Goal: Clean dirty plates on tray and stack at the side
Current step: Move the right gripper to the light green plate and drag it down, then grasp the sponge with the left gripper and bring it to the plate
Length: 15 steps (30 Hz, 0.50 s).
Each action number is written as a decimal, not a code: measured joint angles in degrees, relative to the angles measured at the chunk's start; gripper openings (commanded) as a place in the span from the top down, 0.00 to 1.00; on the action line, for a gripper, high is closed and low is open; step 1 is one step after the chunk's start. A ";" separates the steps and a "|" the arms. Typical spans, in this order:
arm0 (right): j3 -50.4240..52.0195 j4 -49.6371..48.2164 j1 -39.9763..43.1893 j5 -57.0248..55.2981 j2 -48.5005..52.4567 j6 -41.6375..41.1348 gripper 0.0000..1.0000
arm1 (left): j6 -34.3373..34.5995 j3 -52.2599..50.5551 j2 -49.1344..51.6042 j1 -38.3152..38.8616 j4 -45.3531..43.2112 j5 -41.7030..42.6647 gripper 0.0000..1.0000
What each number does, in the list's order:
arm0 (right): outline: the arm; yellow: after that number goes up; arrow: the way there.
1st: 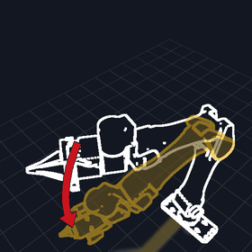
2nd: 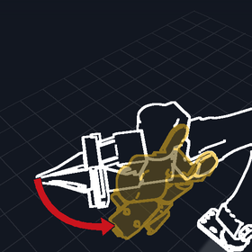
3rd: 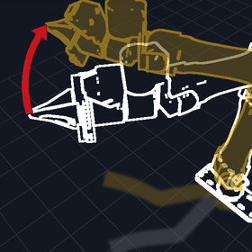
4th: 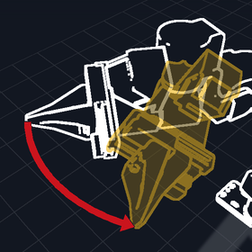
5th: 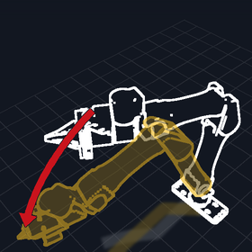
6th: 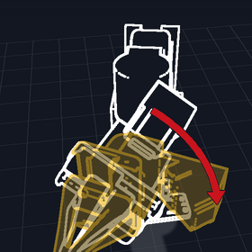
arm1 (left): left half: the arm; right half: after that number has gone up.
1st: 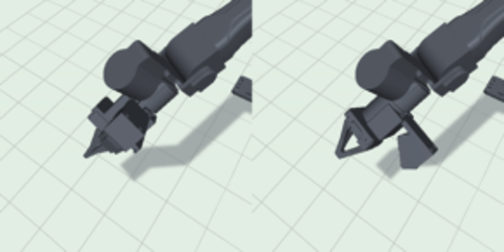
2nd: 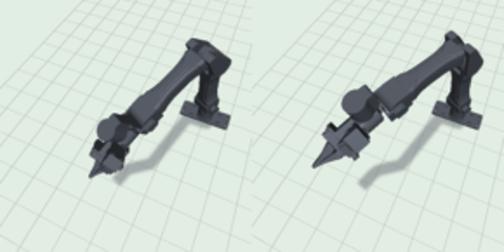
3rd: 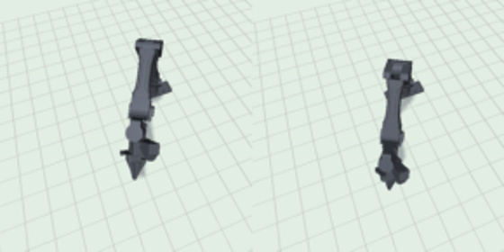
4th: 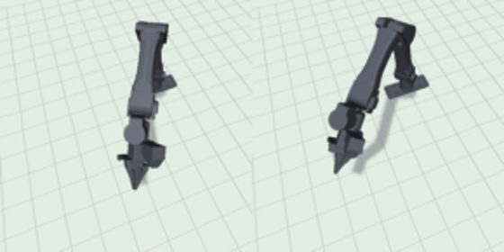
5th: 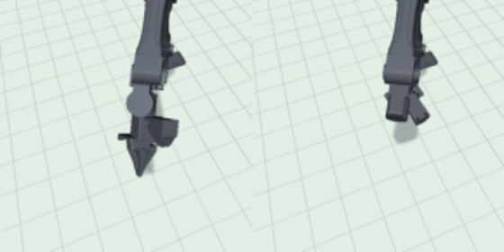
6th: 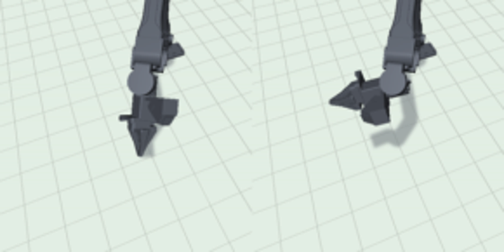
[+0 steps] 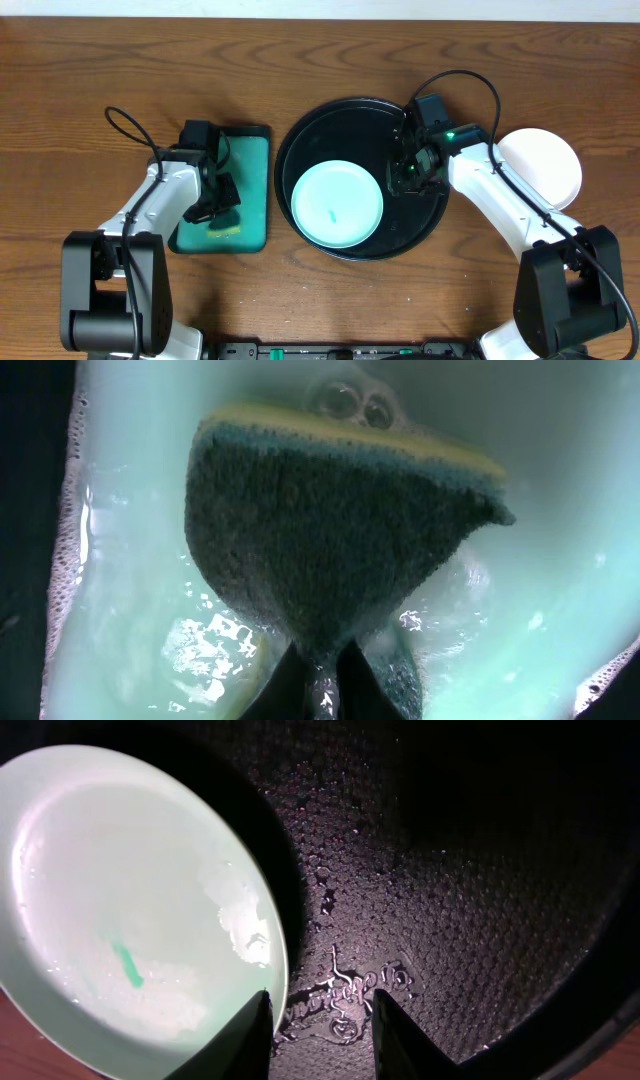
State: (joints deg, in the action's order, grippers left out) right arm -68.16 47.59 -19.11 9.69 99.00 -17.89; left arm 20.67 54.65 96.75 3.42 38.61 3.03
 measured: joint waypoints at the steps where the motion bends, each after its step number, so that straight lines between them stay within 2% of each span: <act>1: 0.00 -0.07 0.00 -0.22 0.00 0.44 0.64 | 0.00 0.37 0.00 0.00 0.94 -0.02 0.93; 5: 0.00 -0.28 0.00 -1.31 0.00 0.20 0.62 | -0.22 2.23 -0.39 0.00 4.96 0.00 0.93; 7: 0.00 -0.55 0.00 -2.01 0.07 -0.13 0.55 | -0.50 3.32 -2.01 0.00 7.54 0.02 0.93; 12: 0.00 -4.37 0.00 -1.64 3.72 0.68 0.54 | -1.49 4.72 -7.37 0.00 9.16 2.58 0.93; 15: 0.00 -6.75 0.00 2.93 7.58 4.83 0.58 | -1.73 5.11 -10.27 0.39 9.22 6.14 0.93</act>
State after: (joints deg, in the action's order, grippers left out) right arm -68.16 40.84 -19.11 12.62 106.59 -13.06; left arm 18.94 59.77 86.48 3.81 47.83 9.17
